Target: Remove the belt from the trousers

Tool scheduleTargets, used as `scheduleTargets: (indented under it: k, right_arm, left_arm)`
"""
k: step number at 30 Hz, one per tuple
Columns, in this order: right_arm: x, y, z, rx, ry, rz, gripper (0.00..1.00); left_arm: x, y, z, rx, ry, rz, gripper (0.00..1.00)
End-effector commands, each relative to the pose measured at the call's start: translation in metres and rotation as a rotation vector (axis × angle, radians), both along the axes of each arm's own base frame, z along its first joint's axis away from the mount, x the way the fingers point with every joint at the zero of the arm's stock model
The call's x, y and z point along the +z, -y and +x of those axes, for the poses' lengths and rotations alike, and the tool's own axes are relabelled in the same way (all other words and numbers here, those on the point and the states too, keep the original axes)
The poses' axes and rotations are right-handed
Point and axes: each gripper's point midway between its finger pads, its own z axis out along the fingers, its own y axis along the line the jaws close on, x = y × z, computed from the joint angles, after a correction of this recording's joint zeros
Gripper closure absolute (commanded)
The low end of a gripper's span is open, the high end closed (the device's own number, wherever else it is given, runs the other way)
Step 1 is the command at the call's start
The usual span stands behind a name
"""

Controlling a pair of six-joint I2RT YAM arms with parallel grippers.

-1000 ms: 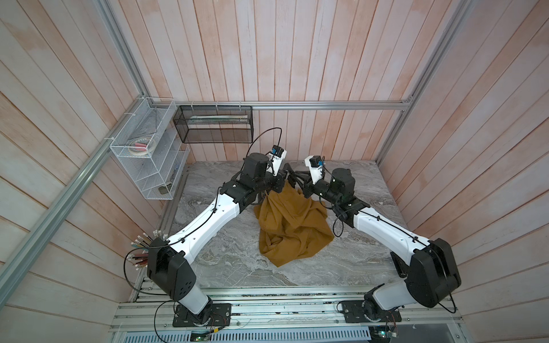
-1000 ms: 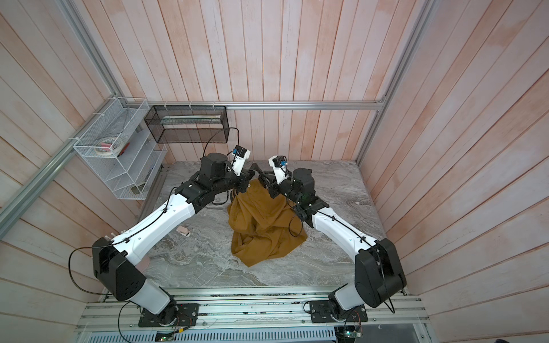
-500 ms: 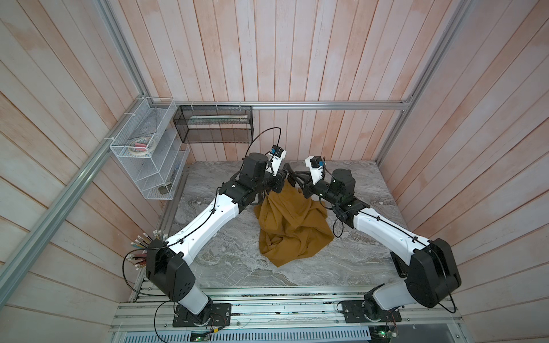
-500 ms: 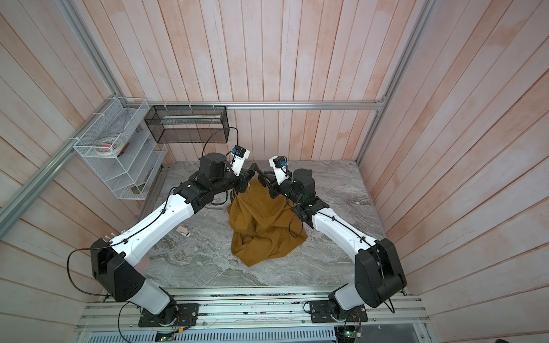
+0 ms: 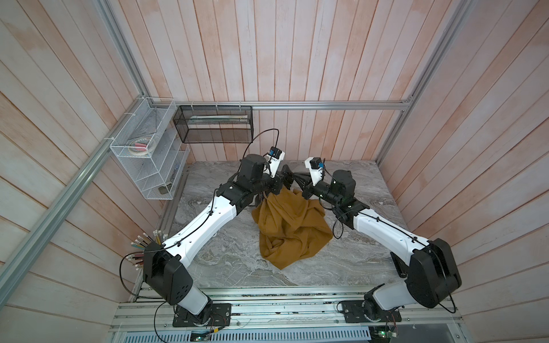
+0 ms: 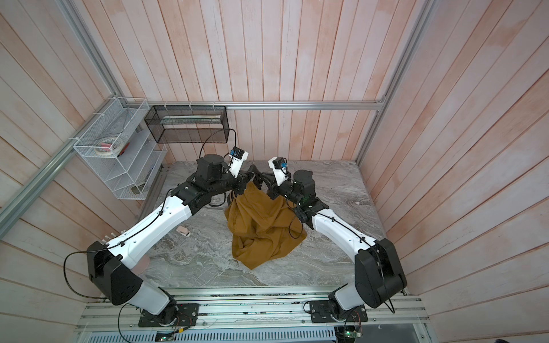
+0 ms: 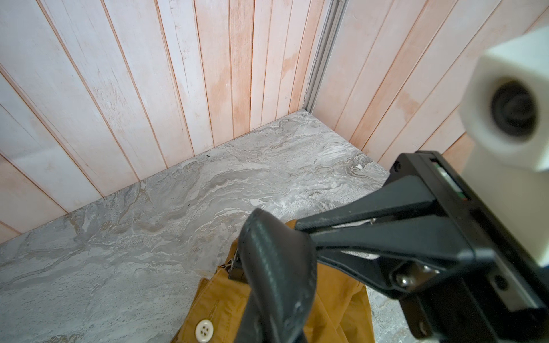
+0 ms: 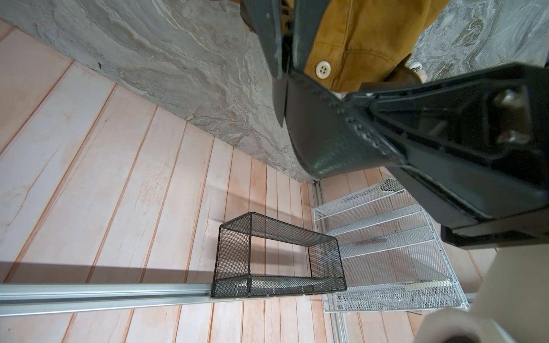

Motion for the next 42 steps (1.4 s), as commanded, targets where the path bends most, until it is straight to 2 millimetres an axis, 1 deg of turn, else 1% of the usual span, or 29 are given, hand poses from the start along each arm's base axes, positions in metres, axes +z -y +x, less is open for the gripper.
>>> scheduleTargets:
  k: [1, 8, 11, 17, 19, 22, 27, 32, 35, 38, 40, 42]
  right_arm:
    - [-0.091, 0.045, 0.026, -0.203, -0.246, -0.145, 0.86]
    - [-0.094, 0.046, 0.027, -0.206, -0.25, -0.148, 0.8]
    - [-0.095, 0.045, 0.027, -0.205, -0.25, -0.151, 0.8]
    - [-0.093, 0.045, 0.029, -0.203, -0.24, -0.153, 0.86]
    - [-0.088, 0.045, 0.029, -0.201, -0.227, -0.146, 0.92]
    - [-0.076, 0.043, 0.027, -0.188, -0.193, -0.123, 1.0]
    - [-0.038, 0.041, 0.01, -0.165, -0.046, -0.072, 1.0]
    - [-0.019, 0.041, -0.003, -0.183, 0.039, -0.064, 1.0]
    - [-0.012, 0.042, -0.007, -0.201, 0.064, -0.059, 1.0]
    - [-0.008, 0.042, -0.009, -0.212, 0.067, -0.053, 1.0]
    - [-0.008, 0.042, -0.009, -0.214, 0.063, -0.051, 1.0]
    - [-0.01, 0.042, -0.008, -0.217, 0.053, -0.052, 1.0]
  left_arm:
    - [0.136, -0.011, -0.038, -0.078, 0.3, -0.24, 1.0]
    - [0.144, -0.011, -0.047, -0.115, 0.304, -0.277, 1.0]
    - [0.145, -0.009, -0.05, -0.138, 0.302, -0.297, 1.0]
    - [0.143, -0.009, -0.056, -0.178, 0.298, -0.331, 1.0]
    - [0.14, -0.009, -0.056, -0.186, 0.296, -0.335, 1.0]
    - [0.124, -0.006, -0.054, -0.197, 0.275, -0.322, 1.0]
    - [0.088, -0.004, -0.049, -0.197, 0.257, -0.306, 1.0]
    - [0.065, -0.004, -0.042, -0.182, 0.256, -0.263, 1.0]
    - [0.056, -0.005, -0.04, -0.179, 0.281, -0.224, 0.92]
    - [0.047, -0.003, -0.038, -0.178, 0.29, -0.17, 0.8]
    - [0.042, 0.0, -0.039, -0.183, 0.311, -0.12, 0.71]
    - [0.038, 0.004, -0.04, -0.173, 0.338, -0.069, 0.64]
